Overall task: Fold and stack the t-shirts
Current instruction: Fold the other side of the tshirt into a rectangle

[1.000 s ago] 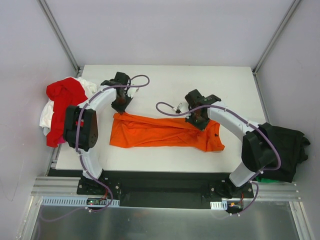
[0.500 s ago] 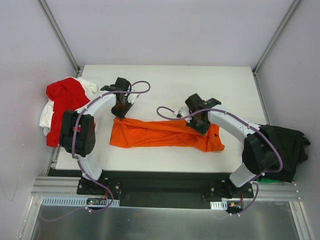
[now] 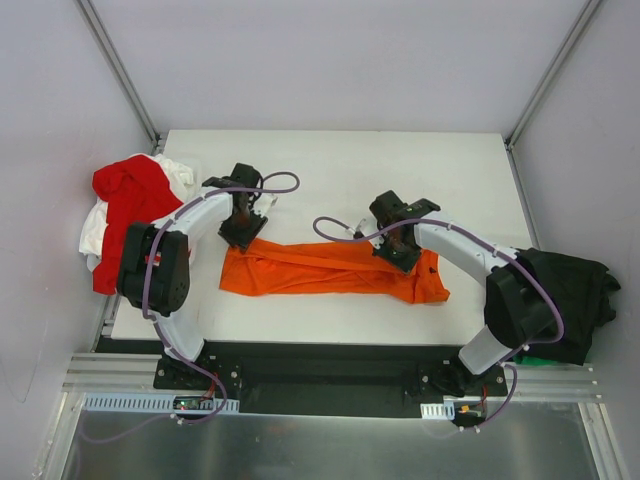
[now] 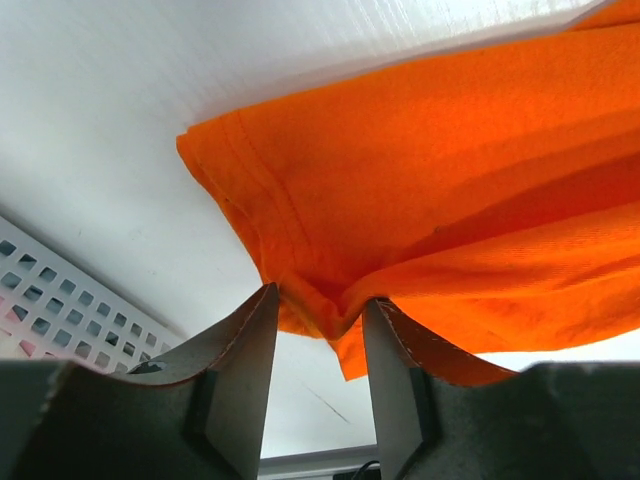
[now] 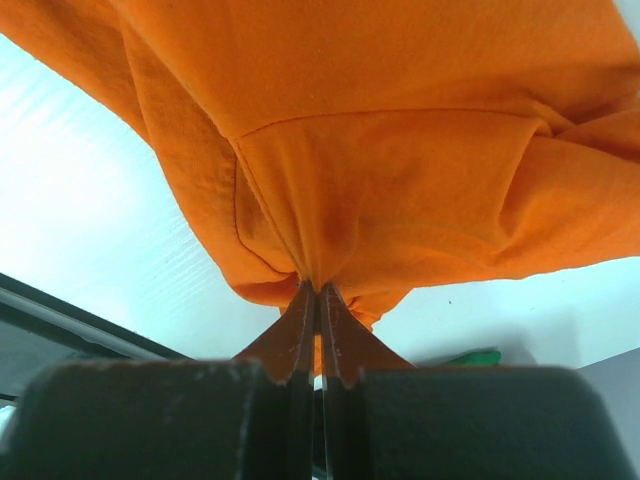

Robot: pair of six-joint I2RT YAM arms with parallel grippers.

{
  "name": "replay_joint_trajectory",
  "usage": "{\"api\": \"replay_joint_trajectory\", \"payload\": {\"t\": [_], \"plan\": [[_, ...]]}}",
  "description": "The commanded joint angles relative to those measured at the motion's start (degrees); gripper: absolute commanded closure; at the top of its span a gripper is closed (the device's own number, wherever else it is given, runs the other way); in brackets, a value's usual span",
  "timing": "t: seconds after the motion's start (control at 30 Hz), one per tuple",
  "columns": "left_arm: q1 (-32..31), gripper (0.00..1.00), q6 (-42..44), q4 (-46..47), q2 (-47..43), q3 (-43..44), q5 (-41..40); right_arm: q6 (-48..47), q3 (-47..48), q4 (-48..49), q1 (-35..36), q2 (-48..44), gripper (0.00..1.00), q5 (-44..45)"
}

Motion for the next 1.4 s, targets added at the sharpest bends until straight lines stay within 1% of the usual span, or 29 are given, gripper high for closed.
{"api": "replay_joint_trajectory", "payload": {"t": [0.0, 0.27, 0.4, 0.53, 0.67, 0.77, 0.83, 0.87, 0.93, 0.97, 1.0, 1.03, 1.07, 1.13, 1.17, 1.33, 1.37], "plan": [[-0.25, 0.60, -0.47, -3.09, -3.00, -0.71, -0.90, 1.11, -0.65, -2.15, 0.48, 0.39, 0.99, 0.13], [-0.34, 0.57, -0.82, -4.67, -8.44, -1.85, 1.65, 1.64, -1.35, -2.41, 0.57, -0.05, 0.99, -0.13], [-0.25, 0.55, 0.76, -5.46, -12.91, -2.03, 5.50, 1.82, -1.26, -2.41, 0.83, 0.12, 0.99, -0.22], [-0.34, 0.53, 1.29, -5.46, -15.56, -1.68, 8.94, 1.82, -1.35, -2.23, 0.74, 0.74, 0.99, -0.13], [-0.25, 0.49, 1.38, -5.28, -14.34, -0.89, 12.28, 1.91, -1.35, -2.06, 0.83, 1.00, 0.99, 0.30], [-0.25, 0.49, 1.55, -4.85, -10.65, 0.25, 12.46, 2.08, -1.35, -1.88, 0.83, 0.92, 0.99, 0.57], [-0.25, 0.49, 1.38, -4.32, -8.10, 0.61, 12.46, 2.26, -1.44, -1.62, 0.83, 0.57, 0.97, 1.18], [-0.25, 0.49, 1.55, -3.45, -7.40, 0.70, 12.29, 2.26, -1.52, -1.62, 0.92, 0.39, 0.91, 1.44], [-0.25, 0.48, 1.29, -2.65, -5.73, 1.13, 11.50, 2.26, -1.70, -1.53, 0.83, 0.04, 0.84, 2.32], [-0.25, 0.48, 1.20, -2.30, -5.20, 1.40, 10.54, 2.34, -1.70, -1.53, 0.83, 0.04, 0.65, 2.41], [-0.25, 0.45, 0.94, -1.60, -4.41, 1.66, 10.00, 2.35, -1.79, -1.53, 0.83, -0.31, 0.56, 2.41], [-0.34, 0.45, 1.03, -1.24, -3.97, 1.84, 9.56, 2.43, -1.79, -1.62, 0.83, -0.49, 0.49, 2.33], [-0.34, 0.44, 1.03, -1.07, -3.62, 2.01, 8.69, 2.52, -1.79, -1.62, 0.83, -0.84, 0.38, 2.50], [-0.25, 0.43, 0.85, -0.45, -2.56, 2.37, 7.98, 2.61, -1.61, -1.53, 0.83, -1.45, 0.32, 3.20], [-0.25, 0.42, 0.76, -0.28, -2.38, 2.45, 7.72, 2.70, -1.26, -1.53, 0.83, -1.98, 0.25, 3.55], [-0.34, 0.41, 0.32, 0.25, -1.59, 3.51, 7.54, 3.22, 0.49, -2.06, 0.91, -2.69, 0.18, 4.70], [-0.34, 0.39, 0.24, 0.34, -1.68, 3.77, 7.54, 3.31, 0.76, -2.15, 0.83, -2.69, 0.12, 4.87]]}}
